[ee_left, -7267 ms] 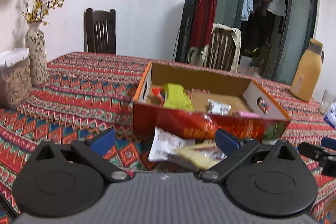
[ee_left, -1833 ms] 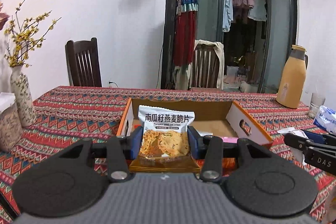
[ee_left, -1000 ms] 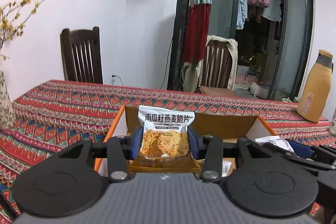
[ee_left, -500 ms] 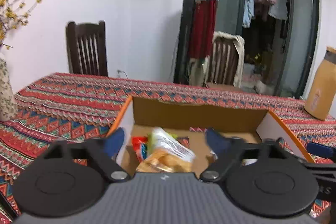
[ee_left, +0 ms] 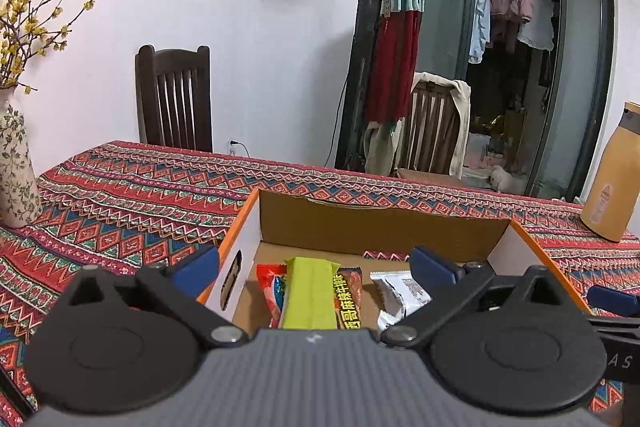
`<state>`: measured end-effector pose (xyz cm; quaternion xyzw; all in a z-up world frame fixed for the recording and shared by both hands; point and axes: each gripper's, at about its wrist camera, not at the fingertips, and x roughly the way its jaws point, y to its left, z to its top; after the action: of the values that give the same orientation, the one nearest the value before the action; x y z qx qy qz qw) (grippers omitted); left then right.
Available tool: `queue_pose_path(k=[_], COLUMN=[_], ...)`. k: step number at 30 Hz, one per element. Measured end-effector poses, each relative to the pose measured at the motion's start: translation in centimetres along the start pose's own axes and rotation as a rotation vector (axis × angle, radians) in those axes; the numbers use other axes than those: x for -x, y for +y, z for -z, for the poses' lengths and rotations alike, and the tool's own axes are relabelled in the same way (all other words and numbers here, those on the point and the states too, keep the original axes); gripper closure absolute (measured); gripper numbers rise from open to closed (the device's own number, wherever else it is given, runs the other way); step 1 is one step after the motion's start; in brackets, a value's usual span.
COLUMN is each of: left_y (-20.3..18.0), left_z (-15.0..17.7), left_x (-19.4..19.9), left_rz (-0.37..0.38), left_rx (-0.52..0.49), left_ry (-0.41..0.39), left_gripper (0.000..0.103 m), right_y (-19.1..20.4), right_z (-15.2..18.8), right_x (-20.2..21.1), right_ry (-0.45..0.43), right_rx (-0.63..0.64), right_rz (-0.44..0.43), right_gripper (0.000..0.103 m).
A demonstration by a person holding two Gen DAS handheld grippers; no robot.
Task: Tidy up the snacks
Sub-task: 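Drop the cracker packet into the box with the left gripper while the right drops the white packet, then move both grippers back over the snack pile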
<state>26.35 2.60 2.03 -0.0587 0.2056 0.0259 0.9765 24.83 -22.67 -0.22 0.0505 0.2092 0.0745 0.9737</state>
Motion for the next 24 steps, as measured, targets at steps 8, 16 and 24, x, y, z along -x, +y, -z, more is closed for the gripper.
queue_pose_path(k=[8,16,24], left_y=[-0.6,-1.0,-0.5], left_z=[-0.8,-1.7,-1.0], left_x=[1.5,3.6,6.1], left_rz=[0.007,0.007,0.022], left_rx=[-0.010,-0.018,-0.021], left_ry=[-0.025,-0.030,-0.018], left_gripper=[0.000,0.000,0.000], right_y=[-0.2,0.1,0.4], right_z=[-0.5,-1.7,-1.2], right_x=[1.0,3.6,6.3], right_ry=[-0.014,-0.046,-0.039], right_rx=[-0.008,-0.011,0.012], right_rz=[0.007,-0.001,-0.008], right_gripper=[0.000,0.000,0.000])
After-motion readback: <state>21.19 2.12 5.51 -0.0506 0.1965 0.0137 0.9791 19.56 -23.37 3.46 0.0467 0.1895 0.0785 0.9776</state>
